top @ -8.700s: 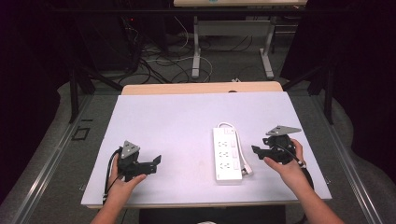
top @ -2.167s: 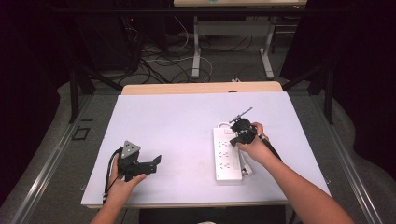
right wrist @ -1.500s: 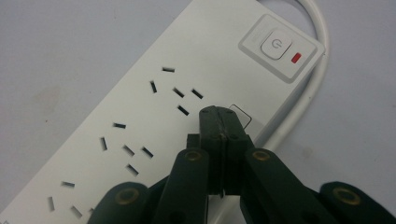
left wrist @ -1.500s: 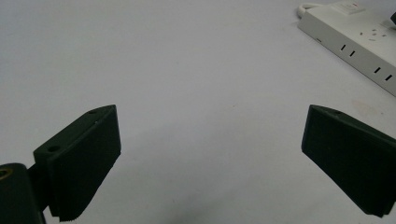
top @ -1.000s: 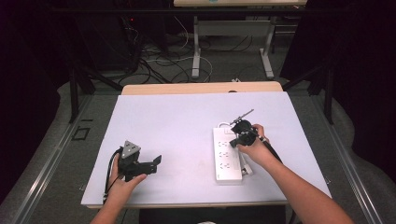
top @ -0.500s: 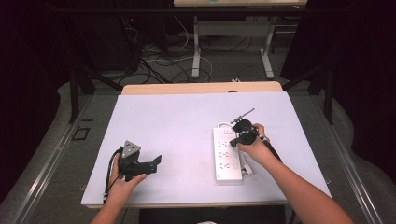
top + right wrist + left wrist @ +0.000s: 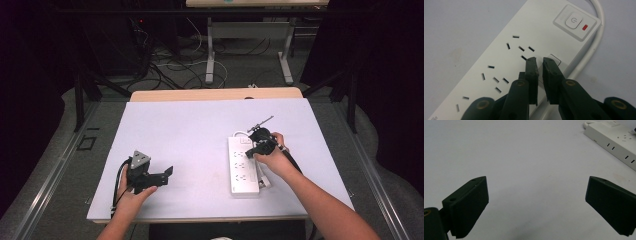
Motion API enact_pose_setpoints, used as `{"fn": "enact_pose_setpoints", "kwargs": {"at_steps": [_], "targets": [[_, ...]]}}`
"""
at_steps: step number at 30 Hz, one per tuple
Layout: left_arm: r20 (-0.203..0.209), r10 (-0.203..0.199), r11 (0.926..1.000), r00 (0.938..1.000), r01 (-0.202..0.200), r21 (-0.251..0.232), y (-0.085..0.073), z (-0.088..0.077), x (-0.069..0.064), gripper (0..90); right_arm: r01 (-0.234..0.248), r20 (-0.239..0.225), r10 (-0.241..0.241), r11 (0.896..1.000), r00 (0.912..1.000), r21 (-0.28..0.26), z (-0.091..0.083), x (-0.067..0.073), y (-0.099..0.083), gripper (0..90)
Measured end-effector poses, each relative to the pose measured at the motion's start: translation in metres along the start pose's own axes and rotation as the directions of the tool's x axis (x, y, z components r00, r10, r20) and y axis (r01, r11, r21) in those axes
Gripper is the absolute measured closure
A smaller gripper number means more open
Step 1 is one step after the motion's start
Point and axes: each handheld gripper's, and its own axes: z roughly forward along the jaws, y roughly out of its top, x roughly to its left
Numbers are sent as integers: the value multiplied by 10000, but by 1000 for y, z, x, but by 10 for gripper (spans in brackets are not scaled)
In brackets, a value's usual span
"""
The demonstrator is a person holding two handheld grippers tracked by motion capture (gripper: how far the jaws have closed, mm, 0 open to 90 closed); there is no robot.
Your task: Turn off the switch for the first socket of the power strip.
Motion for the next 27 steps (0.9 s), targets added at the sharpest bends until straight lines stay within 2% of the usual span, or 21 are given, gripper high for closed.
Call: {"fn": "enact_pose_setpoints", "kwargs": {"at_steps": [2, 3, 6, 7, 10, 11, 13, 14, 15, 21, 23, 25, 26, 27], "targets": [[-23, 91, 10000, 10000, -91, -12, 0, 0, 1, 48, 37, -85, -38, 9999, 10000, -115, 0, -1, 0, 796], [-34, 83, 10000, 10000, -83, -9, 0, 0, 1, 48, 117, -155, -123, 9991, 9998, -400, 1, -2, 0, 783], [-44, 73, 10000, 10000, -73, 22, 0, -1, 0, 48, 79, -227, -87, 9993, 9997, -364, 1, -2, 0, 749], [-38, 89, 10000, 10000, -89, 25, 0, -1, 0, 48, -142, -229, 135, 9993, 9996, -335, 1, 0, 0, 740], [-71, 16, 9999, 10000, -17, -110, -1, -1, -1, 48, -140, -125, 140, 9999, 9998, -45, -2, 1, 0, 701], [-16, 47, 10000, 10000, -47, -6, 0, -2, -1, 48, -60, -104, 58, 9997, 9999, -245, -3, 2, 0, 676], [-38, 64, 10000, 10000, -64, -36, -1, -3, -2, 48, -69, -71, 67, 9998, 10000, -206, -4, 2, 0, 663], [-56, 137, 9999, 9999, -137, -43, -1, -3, -2, 48, -163, -76, 160, 9994, 9998, -314, -4, 3, 0, 649], [-62, 147, 9999, 9999, -148, -53, -1, -4, -2, 48, -63, -99, 58, 9991, 9999, -427, -5, 3, 0, 636], [-64, 131, 9999, 9999, -131, -35, -1, -4, -1, 48, -192, -116, 188, 9991, 9998, -387, -11, 4, 1, 591], [-40, 81, 10000, 10000, -81, -23, -1, -3, -1, 48, 61, -167, -72, 9976, 9998, -684, -12, 4, 1, 583], [-35, 71, 10000, 10000, -71, -16, -1, -3, -2, 48, 115, -58, -117, 9994, 9999, -323, -16, 5, 2, 573], [-34, 70, 10000, 10000, -71, -14, -1, -3, -2, 48, 110, -61, -114, 9981, 9999, -607, -15, 5, 2, 572], [-31, 68, 10000, 10000, -68, -17, -1, -2, -2, 48, 158, -88, -164, 9980, 9998, -616, -15, 6, 2, 572]]}}
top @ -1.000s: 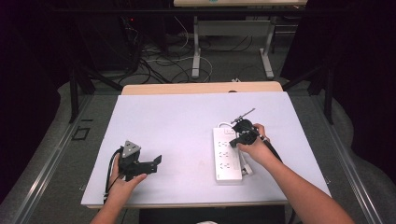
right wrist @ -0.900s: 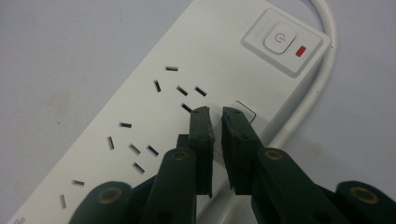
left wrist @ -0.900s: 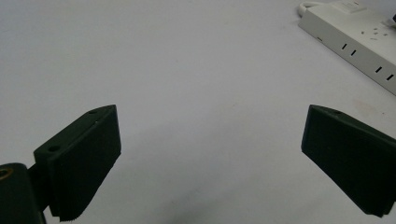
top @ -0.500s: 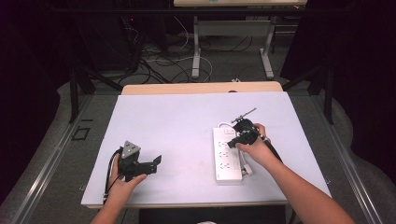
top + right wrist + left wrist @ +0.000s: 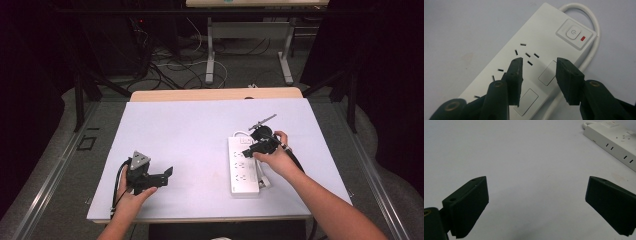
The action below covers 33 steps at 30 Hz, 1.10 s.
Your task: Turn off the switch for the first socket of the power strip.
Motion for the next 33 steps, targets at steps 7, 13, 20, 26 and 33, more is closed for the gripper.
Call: {"fn": "enact_pose_setpoints", "kwargs": {"at_steps": [7, 13, 20, 26, 33], "targets": [[-1, 2, 10000, 10000, -2, -4, 0, 0, 0, 48, 351, 45, -351, 9993, 9994, -110, -2, 1, -1, 560], [-1, -3, 10000, 10000, 3, -1, 0, 0, 0, 48, 444, 214, -440, 9989, 9988, -168, -7, 1, -3, 513], [10, -9, 10000, 10000, 9, 35, 0, 0, 0, 48, 532, 194, -523, 9974, 9984, -487, -15, -1, -6, 433], [19, -48, 10000, 10000, 48, 6, 0, 1, 0, 48, 898, 504, -873, 9948, 9949, -490, -27, -1, -8, 408], [-4, 6, 10000, 10000, -6, 35, 0, 0, 1, 49, 1132, 811, -1066, 9902, 9910, -813, -38, -1, -10, 378]]}}
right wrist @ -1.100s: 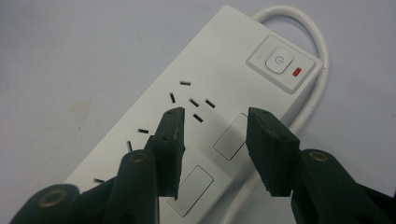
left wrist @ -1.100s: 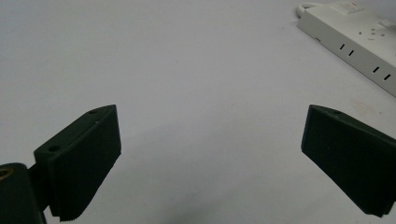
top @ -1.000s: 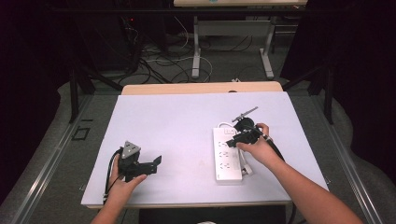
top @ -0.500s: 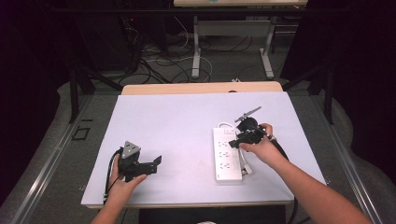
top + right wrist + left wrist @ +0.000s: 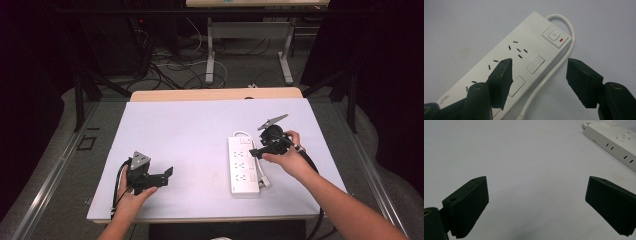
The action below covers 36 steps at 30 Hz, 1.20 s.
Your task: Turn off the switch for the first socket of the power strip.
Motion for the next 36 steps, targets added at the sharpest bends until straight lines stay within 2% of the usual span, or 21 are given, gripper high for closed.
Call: {"fn": "enact_pose_setpoints", "kwargs": {"at_steps": [5, 11, 16, 19, 21, 24, 27, 36], "targets": [[8, 3, 10000, 10000, -3, -6, 0, 0, 0, 49, -124, 9, 124, 9997, 9999, -226, -7, -1, -3, 348], [24, -13, 10000, 10000, 13, -1, 0, 0, 0, 49, -155, 22, 156, 9987, 9999, -483, -14, -3, -8, 250], [51, -75, 10000, 10000, 75, 1, 0, 0, -1, 49, -226, 387, 257, 9966, 9989, -794, -19, -7, -12, 155], [38, -14, 10000, 10000, 14, 7, 0, 0, 0, 49, -456, 584, 519, 9935, 9969, -1040, -23, -8, -16, 139], [45, -16, 10000, 10000, 16, 6, 0, 0, 0, 49, -725, 664, 812, 9895, 9945, -1253, -25, -9, -18, 94], [73, -104, 9999, 9999, 105, -10, 0, 0, -1, 49, -911, 650, 1011, 9856, 9927, -1421, -26, -10, -22, 35], [80, -106, 9999, 9999, 106, -17, 0, 0, -1, 49, -1095, 621, 1199, 9825, 9908, -1505, -28, -11, -25, 7], [107, -131, 9999, 9999, 131, -45, 0, 0, -1, 49, -1111, 650, 1258, 9745, 9899, -1951, -31, -12, -35, 0]]}}
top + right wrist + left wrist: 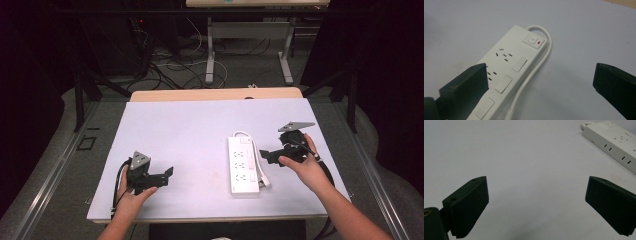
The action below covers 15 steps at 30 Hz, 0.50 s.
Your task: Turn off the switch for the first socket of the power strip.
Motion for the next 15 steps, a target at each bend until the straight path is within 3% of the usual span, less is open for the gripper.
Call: {"fn": "enact_pose_setpoints", "kwargs": {"at_steps": [5, 13, 15], "targets": [[18, 0, 10000, 10000, 0, 1, 0, 0, 0, 49, 114, 34, -113, 9996, 9999, -241, -3, -4, -8, 0], [-37, -43, 9999, 10000, 42, -105, 0, 1, -1, 49, -266, 82, 273, 9965, 9996, -796, -8, -9, -21, 0], [26, -9, 10000, 10000, 9, -17, 0, 0, 0, 49, -67, 294, 93, 9959, 9995, -897, -8, -10, -24, 0]]}}
